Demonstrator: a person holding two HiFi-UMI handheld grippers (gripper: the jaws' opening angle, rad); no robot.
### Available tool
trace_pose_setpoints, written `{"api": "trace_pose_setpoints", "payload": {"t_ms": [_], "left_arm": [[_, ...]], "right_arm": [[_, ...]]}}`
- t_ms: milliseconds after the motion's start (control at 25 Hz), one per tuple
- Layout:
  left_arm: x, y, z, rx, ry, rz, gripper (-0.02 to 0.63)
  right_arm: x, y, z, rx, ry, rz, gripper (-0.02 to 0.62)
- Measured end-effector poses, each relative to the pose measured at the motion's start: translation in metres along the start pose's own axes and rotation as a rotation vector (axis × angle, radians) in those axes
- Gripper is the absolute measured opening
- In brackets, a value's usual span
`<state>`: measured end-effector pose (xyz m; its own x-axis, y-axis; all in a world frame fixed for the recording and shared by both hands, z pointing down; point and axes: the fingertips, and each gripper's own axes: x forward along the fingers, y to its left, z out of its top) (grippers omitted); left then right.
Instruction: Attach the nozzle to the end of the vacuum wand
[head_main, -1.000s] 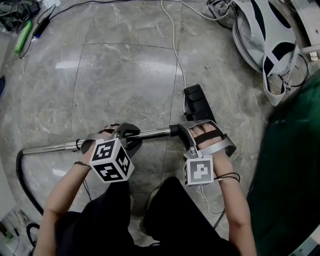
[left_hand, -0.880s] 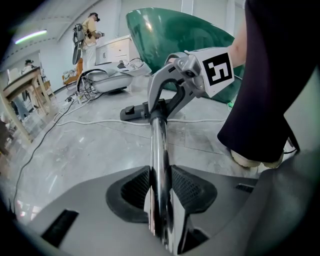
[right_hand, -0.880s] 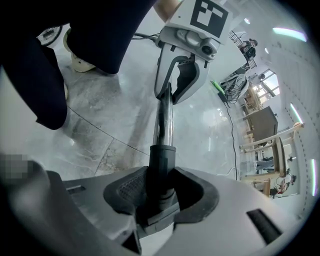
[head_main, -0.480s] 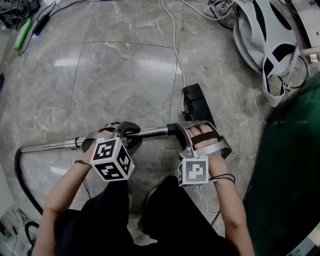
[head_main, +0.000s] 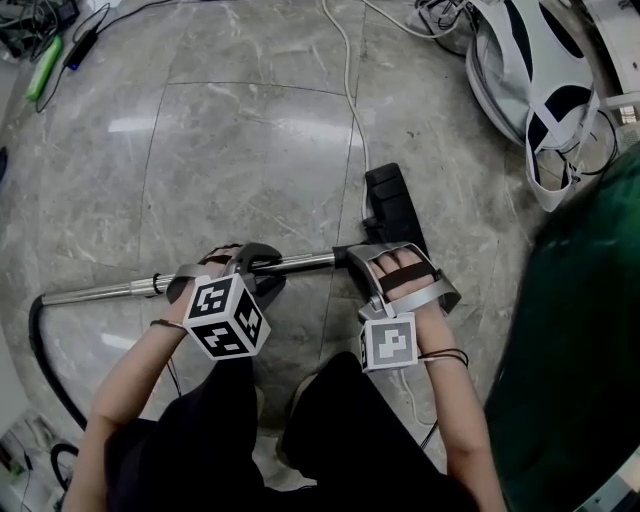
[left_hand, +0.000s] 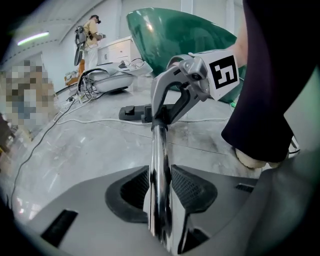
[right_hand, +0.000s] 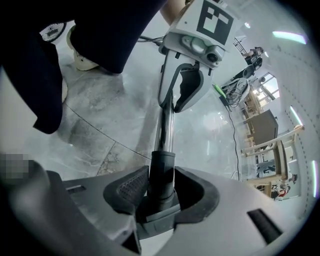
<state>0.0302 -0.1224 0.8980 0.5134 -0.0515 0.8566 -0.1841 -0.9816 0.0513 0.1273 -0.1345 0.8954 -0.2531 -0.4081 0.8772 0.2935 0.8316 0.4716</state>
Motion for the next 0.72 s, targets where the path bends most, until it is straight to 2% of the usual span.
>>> {"api": "trace_pose_setpoints", "payload": {"t_ms": [160, 280, 360, 480, 640, 720], "left_arm": [[-0.002, 0.000, -0.001, -0.054, -0.029, -0.020, 0.144], [-0.009, 0.000, -0.003, -0.071, -0.050, -0.034, 0.144], [-0.016, -0.002, -0.001, -0.119, -0.095, -0.069, 0.144], [-0.026, 0.005, 0.006, -0.273, -0.217, -0.109, 0.143], [-0.054, 0.028, 0.023, -0.493, -0.415, -0.097, 0.136], [-0.073, 0.043, 0.034, -0.582, -0.498, -0.036, 0.085]], "right_arm": [[-0.003, 0.001, -0.014, 0.103, -0.007, 0.002, 0.166], [-0.012, -0.001, -0.021, 0.230, -0.038, 0.000, 0.166], [-0.017, 0.002, -0.021, 0.315, -0.059, 0.019, 0.166], [-0.024, -0.003, -0.020, 0.452, -0.107, 0.003, 0.166], [-0.043, -0.027, -0.017, 0.803, -0.265, 0.008, 0.164], [-0.054, -0.043, -0.020, 0.983, -0.359, 0.014, 0.160]]}}
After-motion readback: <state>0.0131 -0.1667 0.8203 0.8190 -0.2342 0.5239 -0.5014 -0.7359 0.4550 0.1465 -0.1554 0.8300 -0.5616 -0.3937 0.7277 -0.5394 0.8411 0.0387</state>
